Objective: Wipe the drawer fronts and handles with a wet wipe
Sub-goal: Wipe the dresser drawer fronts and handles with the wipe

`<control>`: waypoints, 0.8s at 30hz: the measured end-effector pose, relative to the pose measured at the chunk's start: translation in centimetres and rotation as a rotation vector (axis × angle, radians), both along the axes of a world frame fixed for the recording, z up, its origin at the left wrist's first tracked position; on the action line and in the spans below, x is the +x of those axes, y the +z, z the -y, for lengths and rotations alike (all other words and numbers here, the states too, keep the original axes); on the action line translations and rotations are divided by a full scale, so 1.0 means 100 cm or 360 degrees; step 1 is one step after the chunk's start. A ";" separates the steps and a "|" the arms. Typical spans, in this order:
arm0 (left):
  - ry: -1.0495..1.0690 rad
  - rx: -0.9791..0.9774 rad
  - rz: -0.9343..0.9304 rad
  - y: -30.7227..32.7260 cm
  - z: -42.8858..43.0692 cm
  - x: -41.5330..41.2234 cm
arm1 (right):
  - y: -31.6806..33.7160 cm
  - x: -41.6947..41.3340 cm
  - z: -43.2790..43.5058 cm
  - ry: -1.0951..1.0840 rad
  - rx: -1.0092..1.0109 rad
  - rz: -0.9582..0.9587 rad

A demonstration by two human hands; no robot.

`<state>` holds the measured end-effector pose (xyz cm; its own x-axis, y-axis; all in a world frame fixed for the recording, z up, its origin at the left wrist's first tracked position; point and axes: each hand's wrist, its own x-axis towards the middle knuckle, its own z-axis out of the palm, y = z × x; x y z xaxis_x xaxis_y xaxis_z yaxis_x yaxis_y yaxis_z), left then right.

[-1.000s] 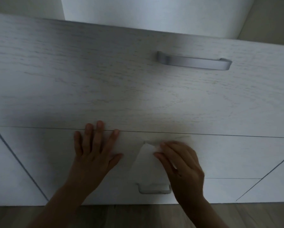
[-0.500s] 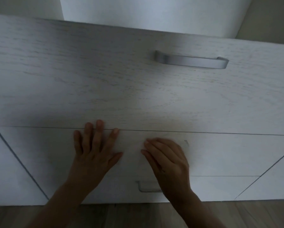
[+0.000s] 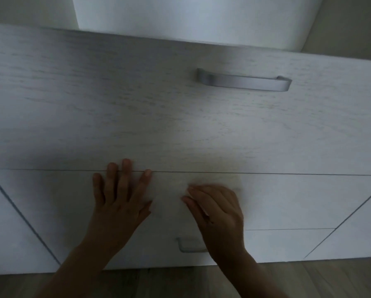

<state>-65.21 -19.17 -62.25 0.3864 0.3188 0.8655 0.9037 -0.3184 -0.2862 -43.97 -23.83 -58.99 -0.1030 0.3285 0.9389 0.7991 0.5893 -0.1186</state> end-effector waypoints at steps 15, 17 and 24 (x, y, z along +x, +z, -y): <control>0.0054 0.0064 0.0039 0.000 0.000 0.003 | -0.004 0.013 0.002 0.0022 0.0057 0.0019; 0.0069 0.0081 0.0027 -0.001 -0.001 0.005 | -0.005 0.023 0.006 -0.0025 0.0087 0.0013; 0.0091 0.0151 0.0021 -0.004 -0.004 0.003 | -0.003 0.009 -0.002 -0.0048 0.0110 -0.0032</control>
<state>-64.92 -18.73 -62.65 0.3583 0.2565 0.8977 0.9235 -0.2385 -0.3005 -43.09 -23.66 -59.34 -0.0752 0.2655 0.9612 0.8146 0.5723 -0.0943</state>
